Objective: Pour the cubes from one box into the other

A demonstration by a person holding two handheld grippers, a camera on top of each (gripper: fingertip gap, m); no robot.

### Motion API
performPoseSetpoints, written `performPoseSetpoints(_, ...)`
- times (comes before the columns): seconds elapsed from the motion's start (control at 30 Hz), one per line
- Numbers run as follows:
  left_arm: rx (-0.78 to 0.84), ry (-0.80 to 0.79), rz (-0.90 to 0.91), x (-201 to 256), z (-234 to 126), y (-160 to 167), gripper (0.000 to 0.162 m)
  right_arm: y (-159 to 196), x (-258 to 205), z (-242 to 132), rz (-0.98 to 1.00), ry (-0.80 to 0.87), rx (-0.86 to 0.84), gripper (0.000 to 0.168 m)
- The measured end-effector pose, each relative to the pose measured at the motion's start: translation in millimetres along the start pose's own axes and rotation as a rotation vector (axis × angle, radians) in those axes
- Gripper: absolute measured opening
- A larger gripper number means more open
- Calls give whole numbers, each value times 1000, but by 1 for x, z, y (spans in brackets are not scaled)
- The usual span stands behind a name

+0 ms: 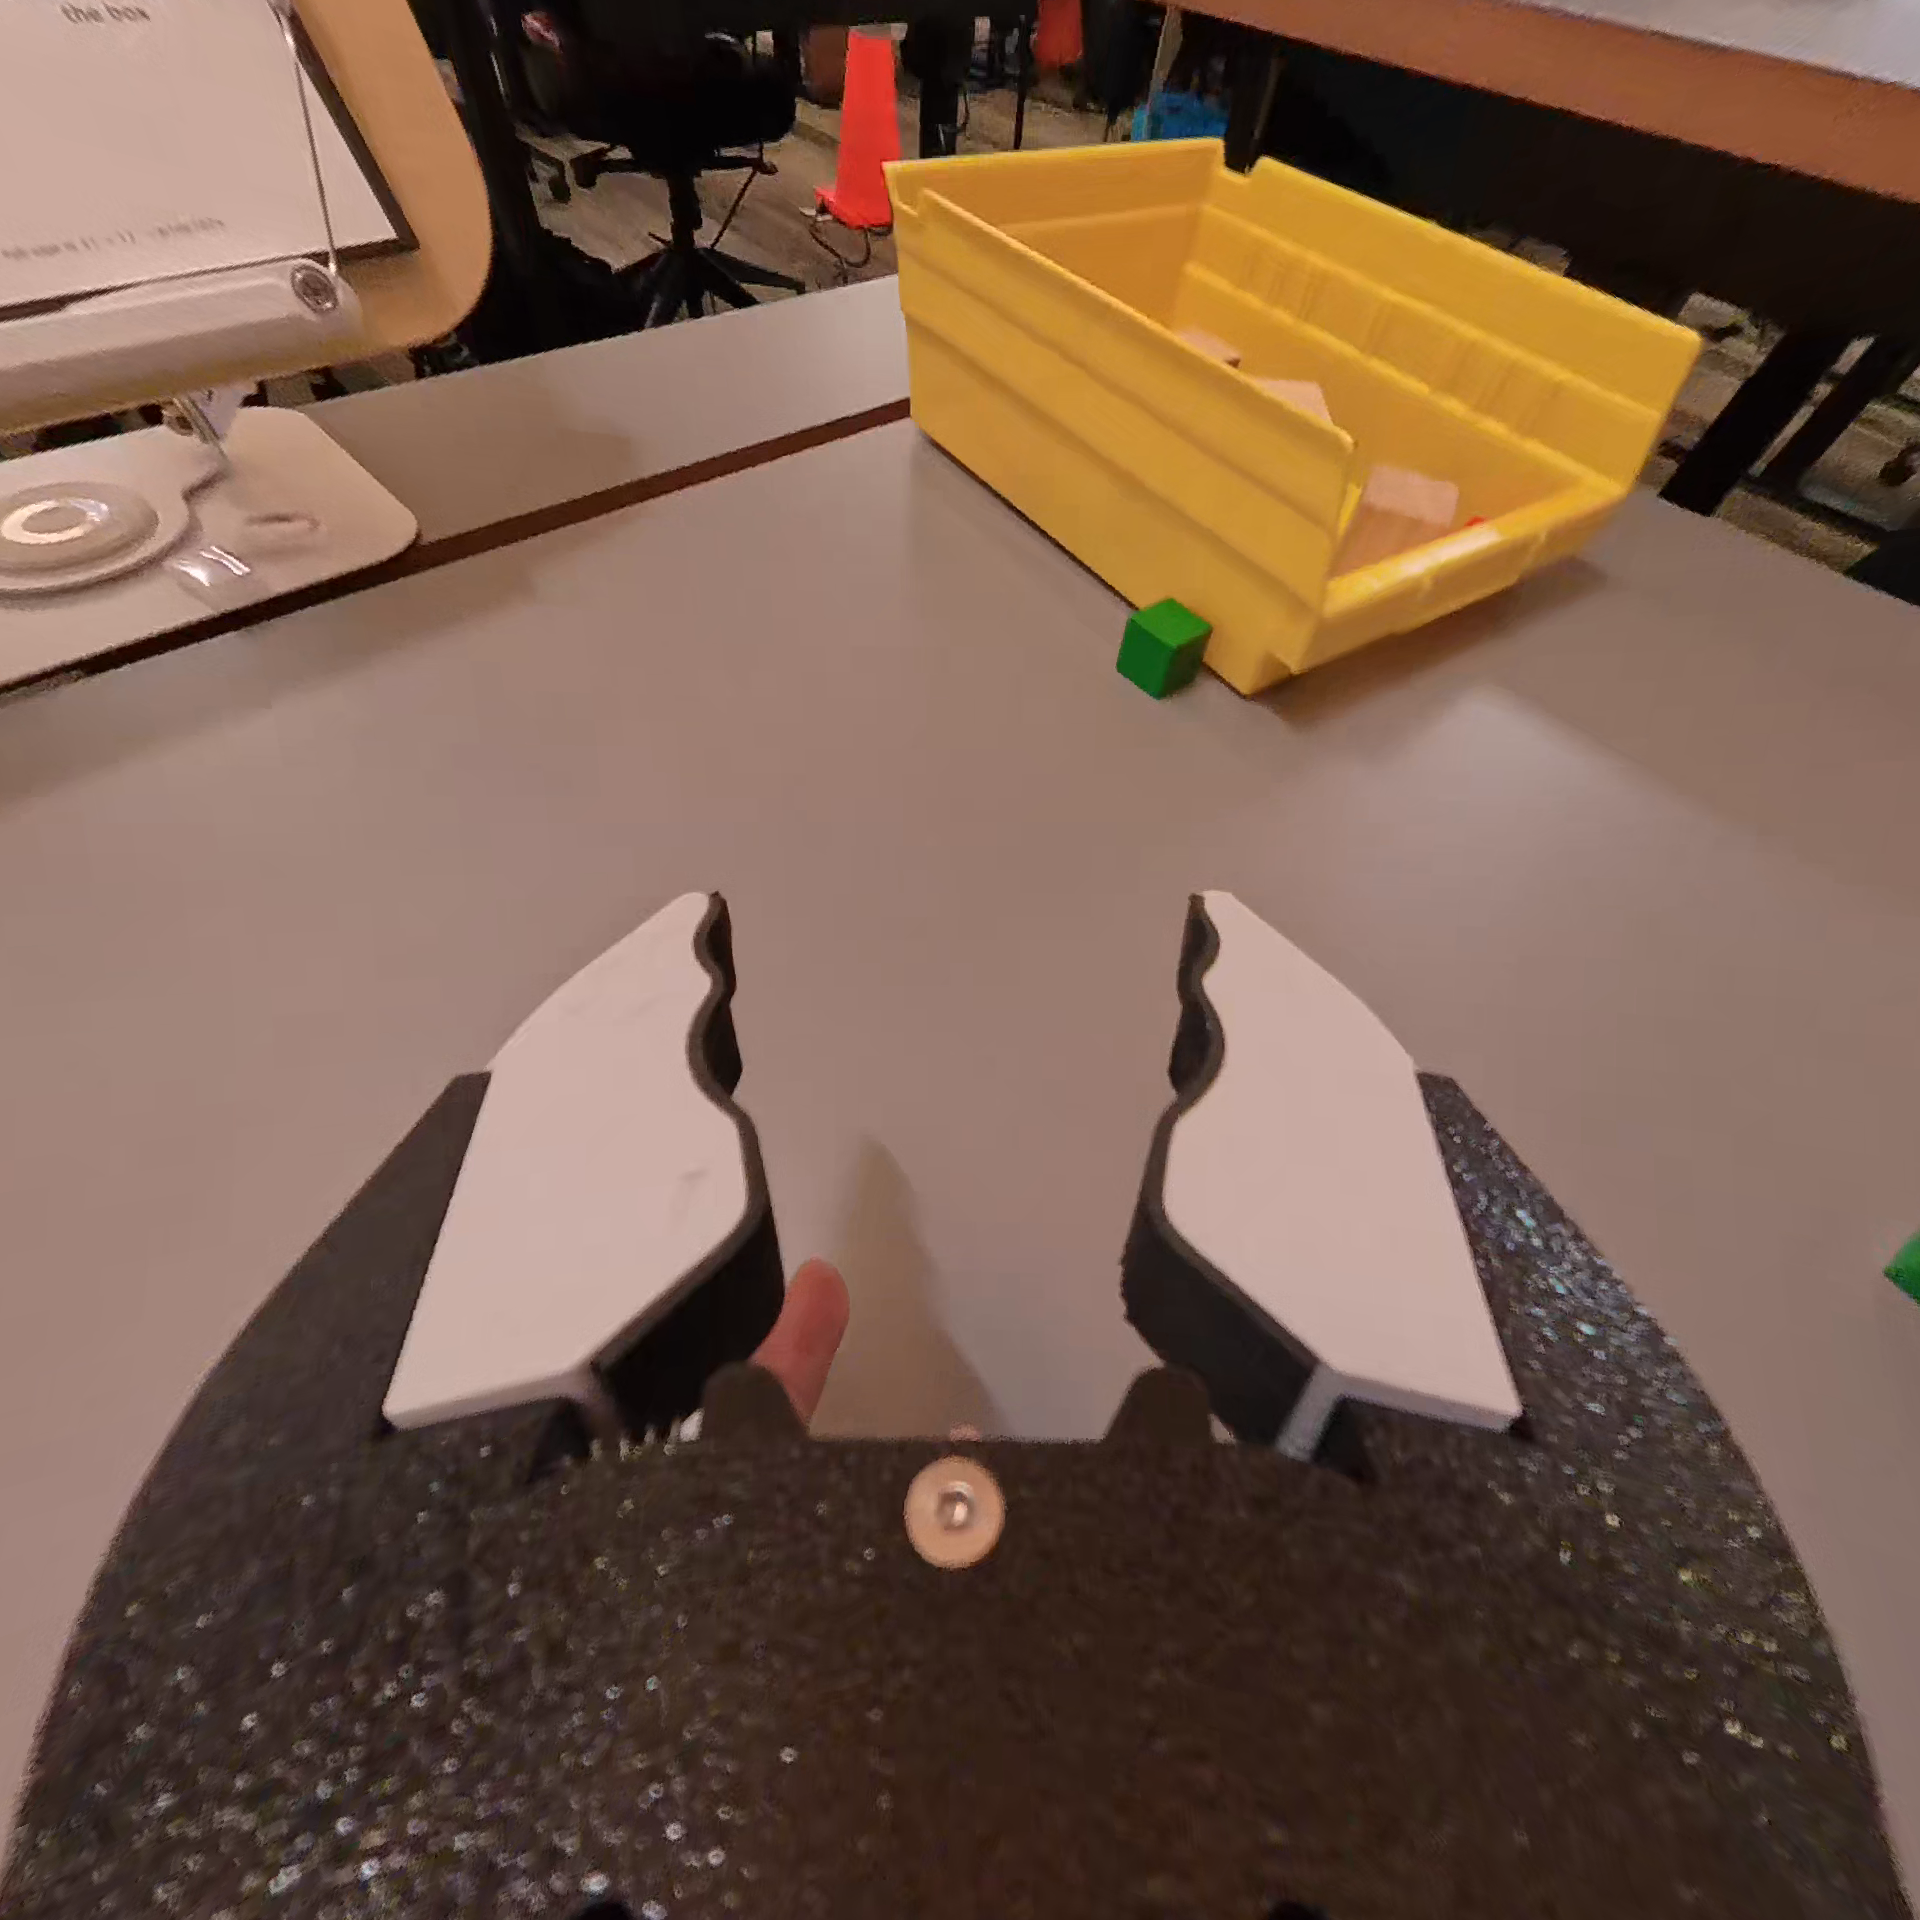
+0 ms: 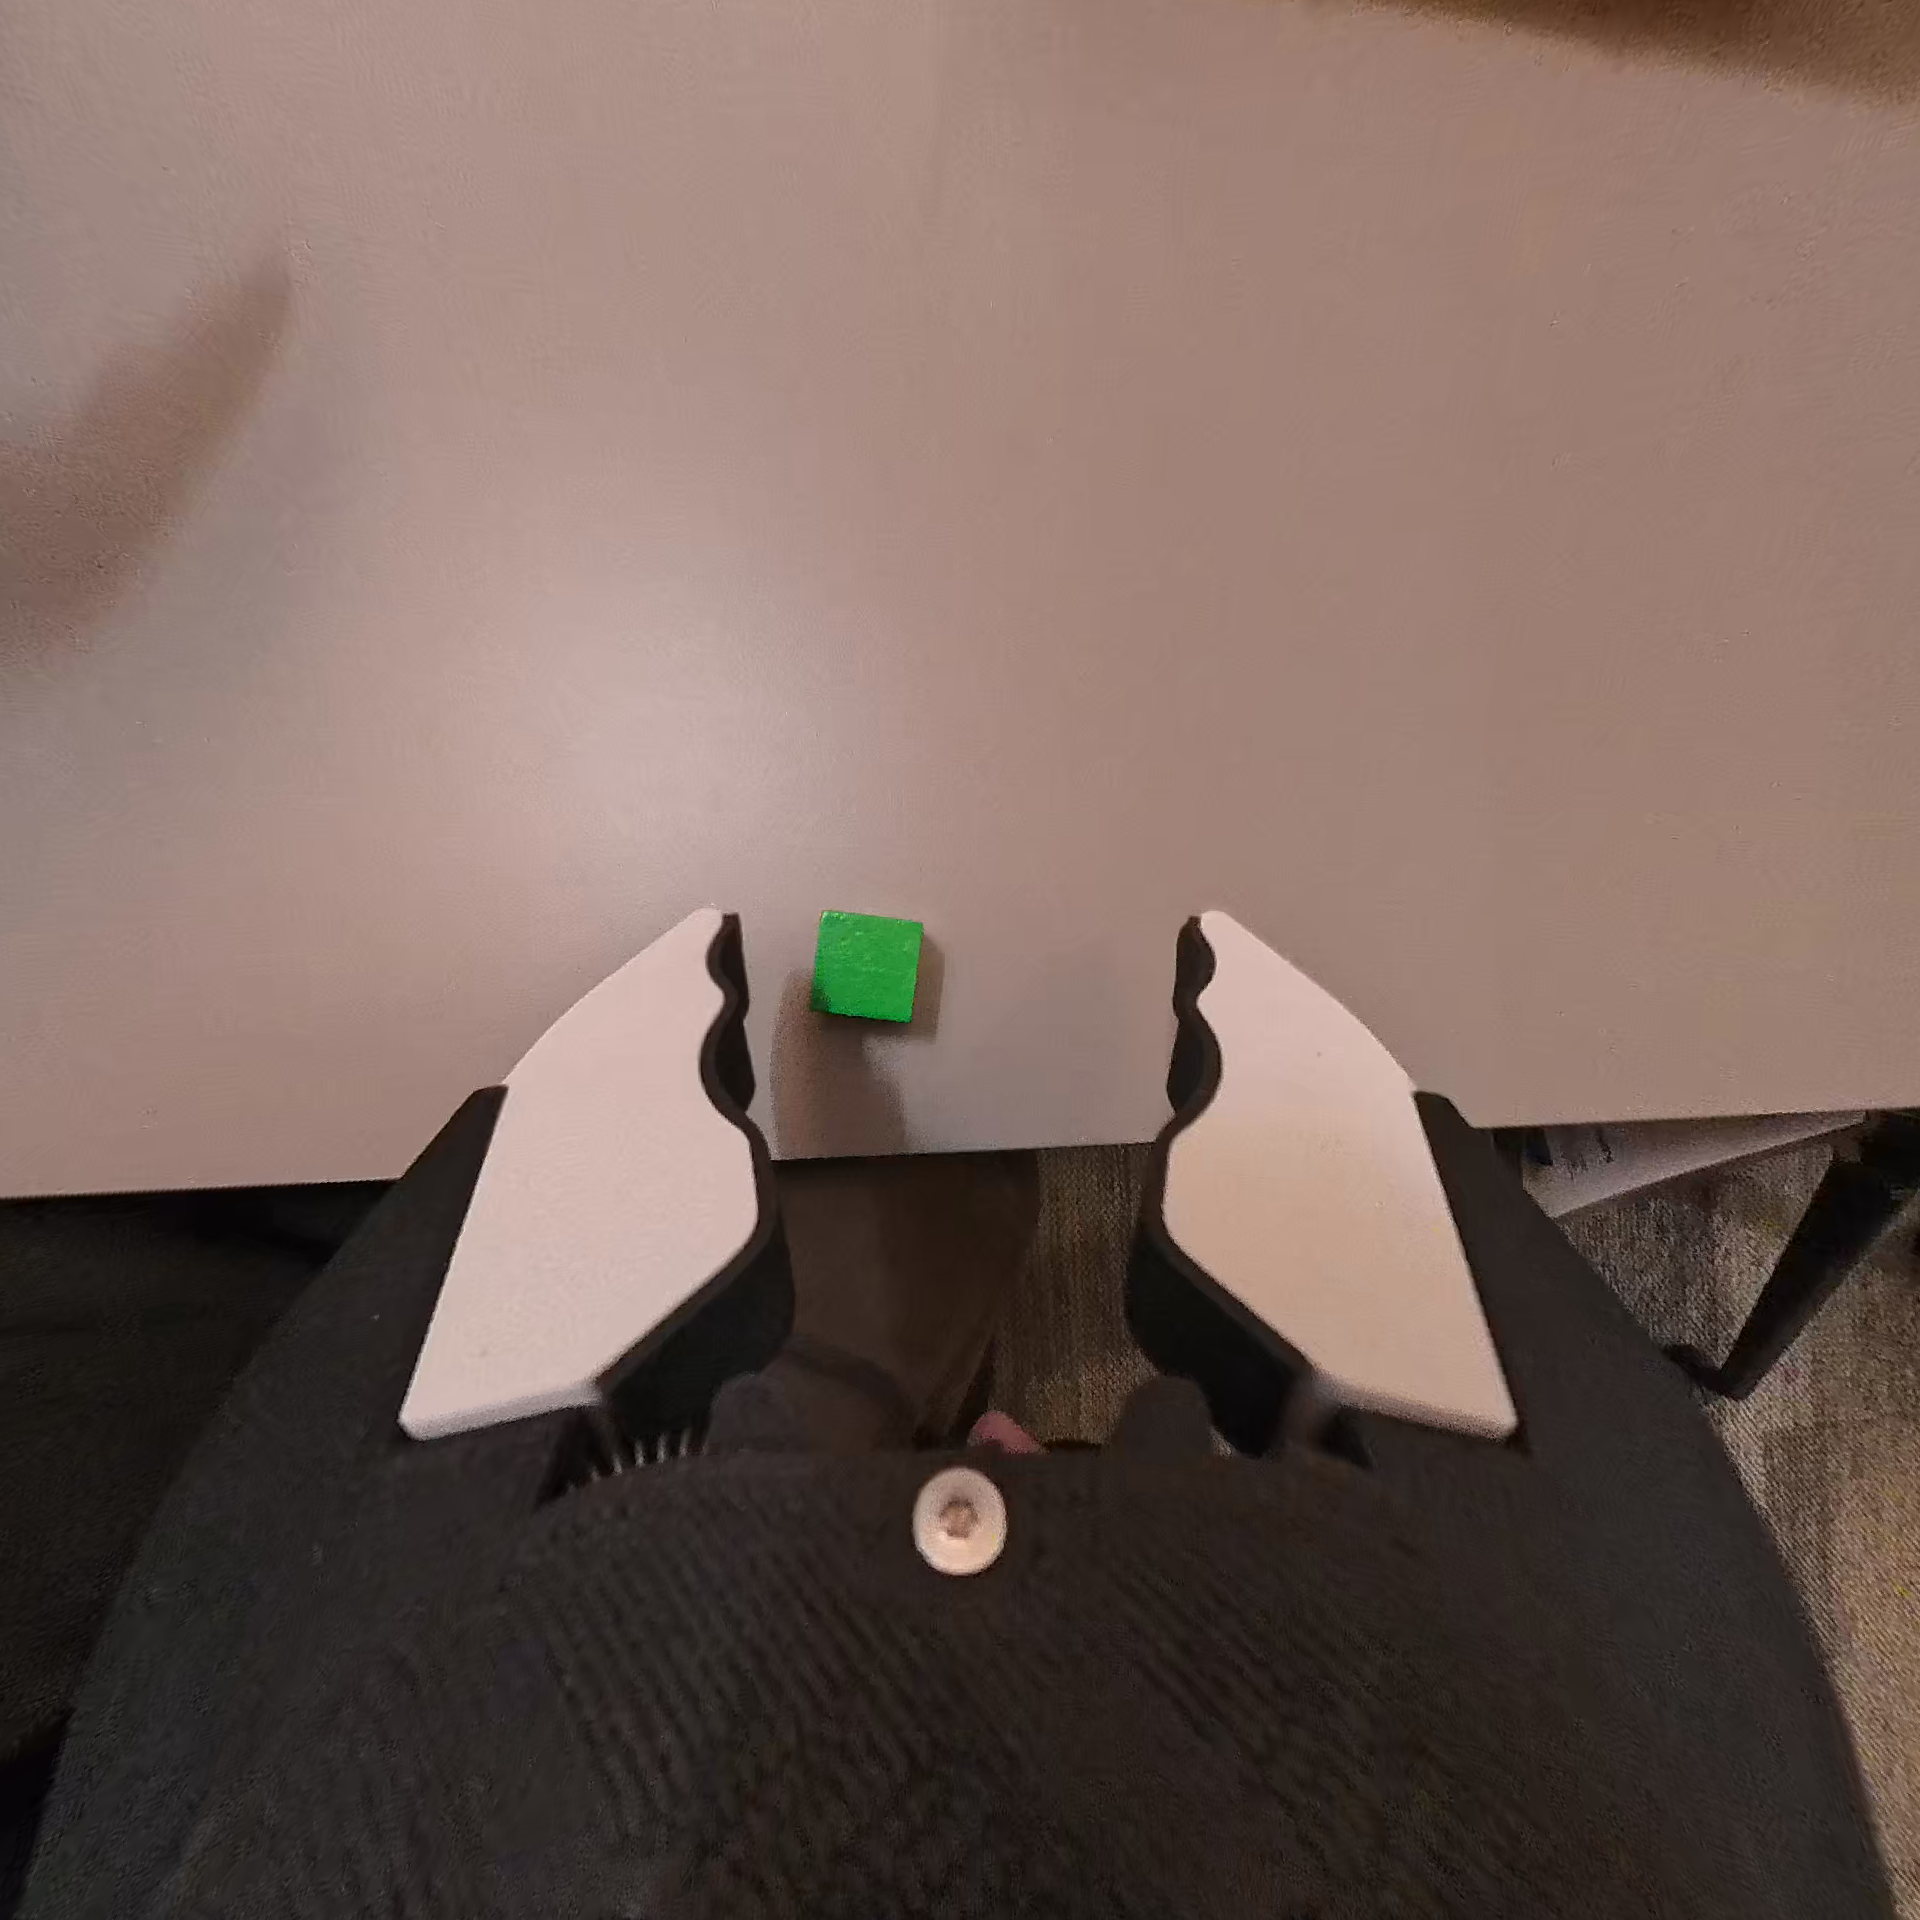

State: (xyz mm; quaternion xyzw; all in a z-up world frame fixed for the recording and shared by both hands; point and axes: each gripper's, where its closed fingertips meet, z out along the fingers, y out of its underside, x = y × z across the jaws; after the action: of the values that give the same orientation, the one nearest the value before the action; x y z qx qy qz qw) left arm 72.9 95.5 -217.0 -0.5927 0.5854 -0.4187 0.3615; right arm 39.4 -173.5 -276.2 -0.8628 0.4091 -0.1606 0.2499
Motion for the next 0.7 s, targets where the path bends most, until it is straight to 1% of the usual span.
performPoseSetpoints(0.07, 1, -4, 15, 6, -8, 8, 80, 6, -4, 4, 1, -30, -43, 79)
performPoseSetpoints(0.17, -3, -25, 25, 9, -18, 19, 79, 16, -19, 11, -8, -98, -101, 69)
performPoseSetpoints(0.27, -28, -28, 7, 8, -20, 30, 79, 21, -15, 16, -40, -53, -141, 68)
performPoseSetpoints(0.37, -44, -21, -13, 5, -18, 35, 79, 19, -11, 15, -30, -49, -141, 58)
performPoseSetpoints(0.47, -52, -16, -24, 3, -16, 36, 78, 23, -13, 18, 5, -84, -178, 49)
performPoseSetpoints(0.53, -62, -9, -37, 2, -14, 38, 78, 24, -15, 20, 16, -110, -188, 38)
performPoseSetpoints(0.57, -66, -6, -41, 2, -13, 39, 78, 24, -17, 20, 7, -128, -190, 23)
performPoseSetpoints(0.7, -91, -3, -37, 2, -10, 45, 78, 21, -14, 22, -62, -134, -209, 23)
